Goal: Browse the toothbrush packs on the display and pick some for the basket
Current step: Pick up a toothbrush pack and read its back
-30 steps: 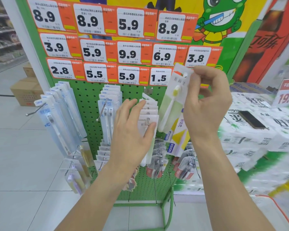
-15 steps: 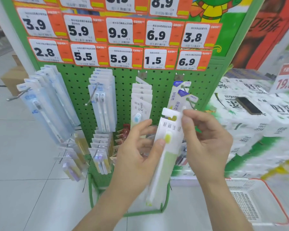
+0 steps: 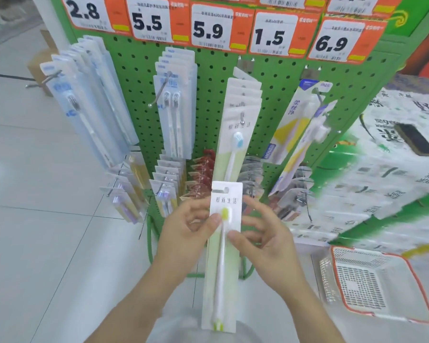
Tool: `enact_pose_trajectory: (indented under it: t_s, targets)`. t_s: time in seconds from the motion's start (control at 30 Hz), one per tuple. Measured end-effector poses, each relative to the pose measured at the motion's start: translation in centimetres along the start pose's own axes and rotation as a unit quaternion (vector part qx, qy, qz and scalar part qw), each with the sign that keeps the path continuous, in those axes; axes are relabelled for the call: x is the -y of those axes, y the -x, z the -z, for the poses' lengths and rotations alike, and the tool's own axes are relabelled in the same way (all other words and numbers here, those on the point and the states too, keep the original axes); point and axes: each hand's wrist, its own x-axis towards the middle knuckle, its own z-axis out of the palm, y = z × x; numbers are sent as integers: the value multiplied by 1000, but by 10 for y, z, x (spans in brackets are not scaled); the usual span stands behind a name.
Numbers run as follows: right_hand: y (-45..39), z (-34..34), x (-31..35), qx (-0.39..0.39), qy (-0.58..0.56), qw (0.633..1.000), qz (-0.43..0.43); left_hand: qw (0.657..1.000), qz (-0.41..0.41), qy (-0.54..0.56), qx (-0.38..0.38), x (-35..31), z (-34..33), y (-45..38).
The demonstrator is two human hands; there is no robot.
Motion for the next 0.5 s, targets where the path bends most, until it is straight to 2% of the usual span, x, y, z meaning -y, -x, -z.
enact_pose_trajectory:
  t_s: [0.17, 0.37, 0.5]
  targets:
    - [-2, -12, -22, 43, 9, 994, -103, 994, 83, 60, -44, 17, 17, -9]
    - [-7, -22, -33, 63, -3, 988, -140, 991, 94, 57, -72, 28, 26, -9]
    - [-7, -22, -40, 143, 37, 975, -165, 983, 104, 78, -128, 31, 32, -13]
